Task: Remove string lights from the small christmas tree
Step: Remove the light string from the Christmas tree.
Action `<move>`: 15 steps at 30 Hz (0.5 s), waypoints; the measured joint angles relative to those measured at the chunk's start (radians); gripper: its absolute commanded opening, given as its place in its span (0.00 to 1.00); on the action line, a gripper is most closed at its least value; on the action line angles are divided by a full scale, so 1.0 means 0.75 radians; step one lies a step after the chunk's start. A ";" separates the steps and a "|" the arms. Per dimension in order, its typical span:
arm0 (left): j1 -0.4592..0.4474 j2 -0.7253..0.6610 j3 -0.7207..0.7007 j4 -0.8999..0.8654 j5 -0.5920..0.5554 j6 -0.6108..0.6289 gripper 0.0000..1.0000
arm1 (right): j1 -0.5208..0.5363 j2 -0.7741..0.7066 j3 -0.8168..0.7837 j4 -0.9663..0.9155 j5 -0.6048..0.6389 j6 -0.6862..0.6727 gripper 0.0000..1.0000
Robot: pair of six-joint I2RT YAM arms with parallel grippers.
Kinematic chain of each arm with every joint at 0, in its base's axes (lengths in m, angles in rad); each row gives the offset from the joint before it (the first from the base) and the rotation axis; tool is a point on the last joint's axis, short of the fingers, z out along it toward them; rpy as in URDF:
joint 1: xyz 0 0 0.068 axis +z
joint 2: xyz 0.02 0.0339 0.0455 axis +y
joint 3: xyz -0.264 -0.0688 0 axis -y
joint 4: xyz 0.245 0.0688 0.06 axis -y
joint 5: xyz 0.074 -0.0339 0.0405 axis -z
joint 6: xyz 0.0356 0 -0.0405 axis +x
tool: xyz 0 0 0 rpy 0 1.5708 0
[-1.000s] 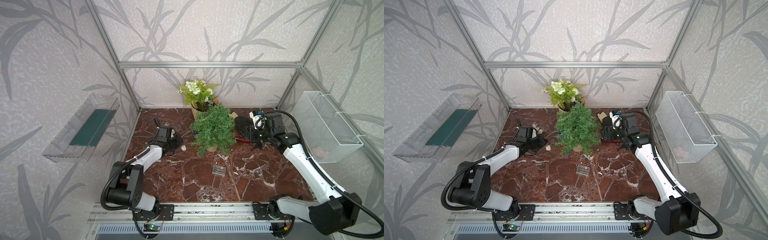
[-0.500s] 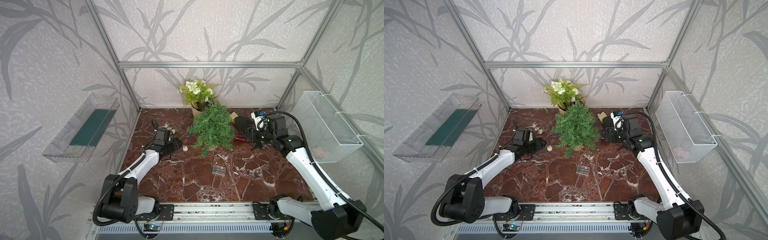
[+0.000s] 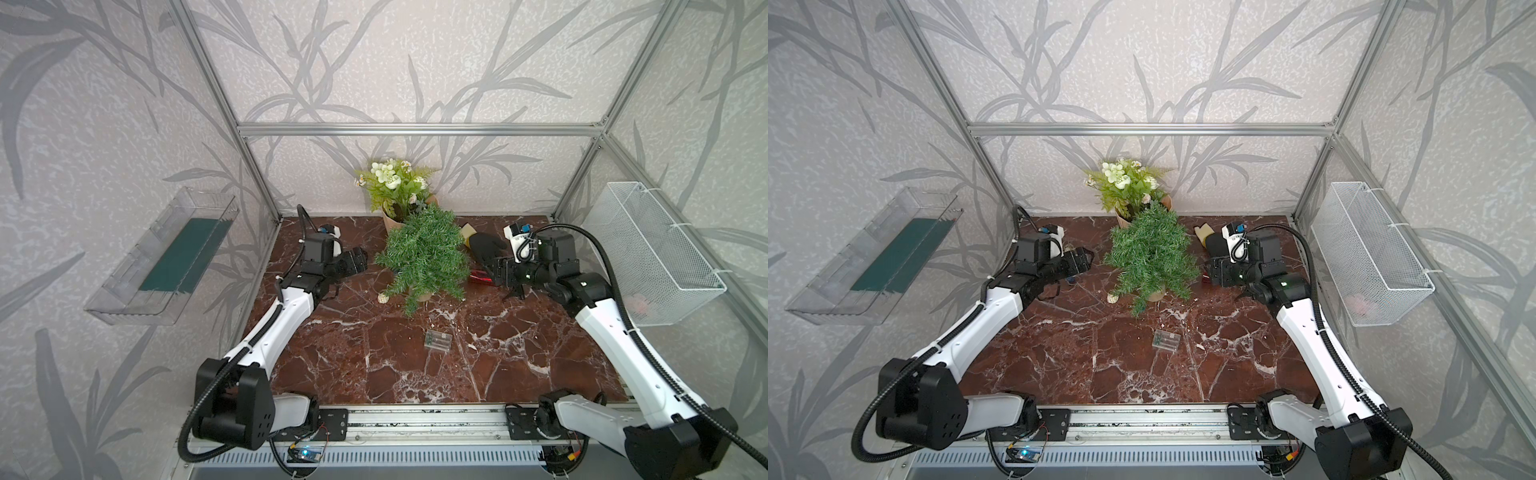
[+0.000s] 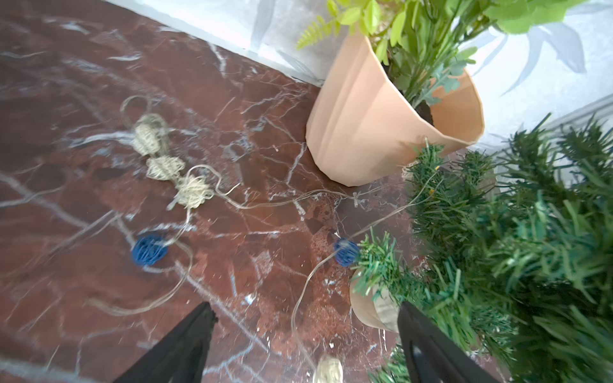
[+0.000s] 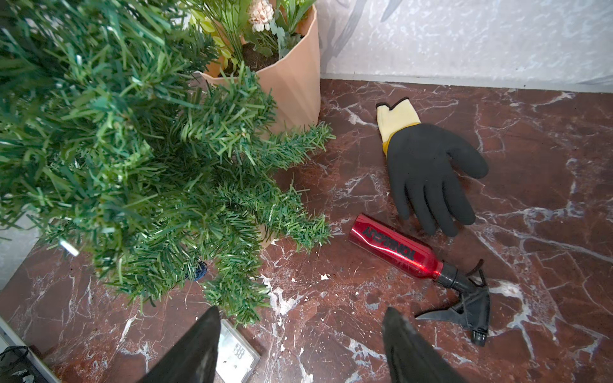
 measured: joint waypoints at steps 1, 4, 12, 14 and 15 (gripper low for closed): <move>0.000 0.032 -0.001 0.022 0.015 0.004 0.88 | 0.000 0.000 0.000 0.000 -0.001 -0.001 0.76; 0.008 0.149 -0.001 0.108 0.075 -0.003 0.84 | 0.000 0.000 0.000 0.000 0.000 -0.002 0.76; 0.088 0.467 0.265 0.071 0.148 -0.041 0.77 | 0.000 0.001 -0.001 -0.005 0.021 -0.025 0.76; 0.104 0.549 0.358 0.058 0.155 -0.033 0.80 | 0.000 0.003 -0.001 -0.005 0.021 -0.027 0.76; 0.108 0.587 0.390 0.060 0.163 -0.028 0.83 | 0.000 0.006 -0.001 -0.005 0.022 -0.027 0.76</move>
